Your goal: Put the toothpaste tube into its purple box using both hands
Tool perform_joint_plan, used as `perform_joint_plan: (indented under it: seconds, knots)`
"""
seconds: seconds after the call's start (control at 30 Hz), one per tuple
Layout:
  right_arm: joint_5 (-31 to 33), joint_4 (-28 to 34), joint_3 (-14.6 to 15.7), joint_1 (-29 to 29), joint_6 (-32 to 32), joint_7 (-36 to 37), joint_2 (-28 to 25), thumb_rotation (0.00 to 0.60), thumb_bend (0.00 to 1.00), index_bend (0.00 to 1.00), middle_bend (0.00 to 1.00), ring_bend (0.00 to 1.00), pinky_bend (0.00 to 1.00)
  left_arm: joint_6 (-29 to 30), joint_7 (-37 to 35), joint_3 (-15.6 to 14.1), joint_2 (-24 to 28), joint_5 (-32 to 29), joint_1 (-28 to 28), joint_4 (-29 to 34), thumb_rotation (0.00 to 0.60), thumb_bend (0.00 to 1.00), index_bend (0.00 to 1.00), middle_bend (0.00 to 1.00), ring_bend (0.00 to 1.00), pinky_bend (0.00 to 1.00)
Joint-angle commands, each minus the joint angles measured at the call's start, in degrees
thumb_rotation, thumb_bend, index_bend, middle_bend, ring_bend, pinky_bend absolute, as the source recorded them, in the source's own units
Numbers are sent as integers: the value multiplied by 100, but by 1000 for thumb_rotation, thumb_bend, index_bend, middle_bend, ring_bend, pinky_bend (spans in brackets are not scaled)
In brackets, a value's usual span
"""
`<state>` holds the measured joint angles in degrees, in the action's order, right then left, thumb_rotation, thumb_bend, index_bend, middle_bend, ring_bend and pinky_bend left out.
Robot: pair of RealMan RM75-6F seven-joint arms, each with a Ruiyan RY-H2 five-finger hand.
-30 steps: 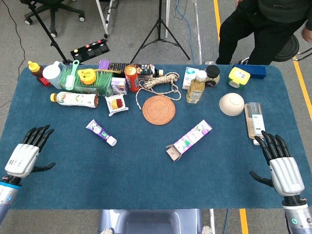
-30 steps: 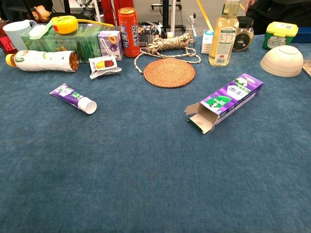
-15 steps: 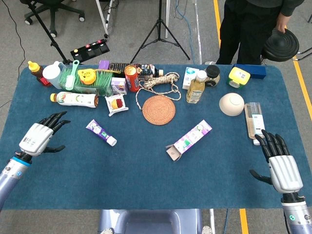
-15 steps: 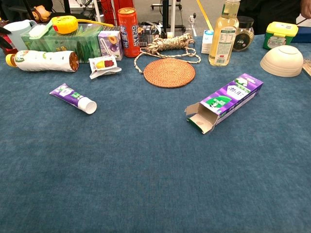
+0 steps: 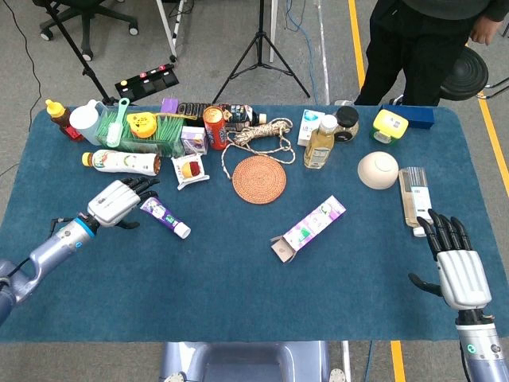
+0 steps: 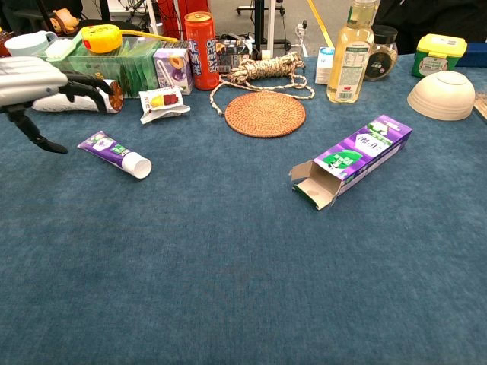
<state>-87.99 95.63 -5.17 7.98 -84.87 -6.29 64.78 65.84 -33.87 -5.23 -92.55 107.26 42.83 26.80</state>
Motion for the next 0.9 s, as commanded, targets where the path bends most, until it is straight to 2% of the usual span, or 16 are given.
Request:
perform_joint_plan:
  seconds: [0.03,0.23,0.47,0.7,0.9]
  knots:
    - [51,-19,-21,16,33,-32,22,600,0,42,0,0,0,-114,-345,-187,-352,59,220,-441,600,125,260,138,152,311]
    - [170,-69,-52,57,127,-90,70,600,0,42,0,0,0,-164,-570,-352,-569,17,328,-820,600,129,260,138,153,317]
    - [192,-73,-58,66,134,-107,81,600,0,42,0,0,0,-244,-691,-465,-663,-40,399,-944,600,135,267,137,156,373]
    - [169,-63,-44,66,124,-98,77,600,0,42,0,0,0,-272,-737,-540,-719,-115,476,-974,600,134,370,207,160,373]
    - [154,-54,-41,56,94,-80,65,600,0,42,0,0,0,-352,-640,-590,-751,-185,546,-932,600,154,404,250,178,375]
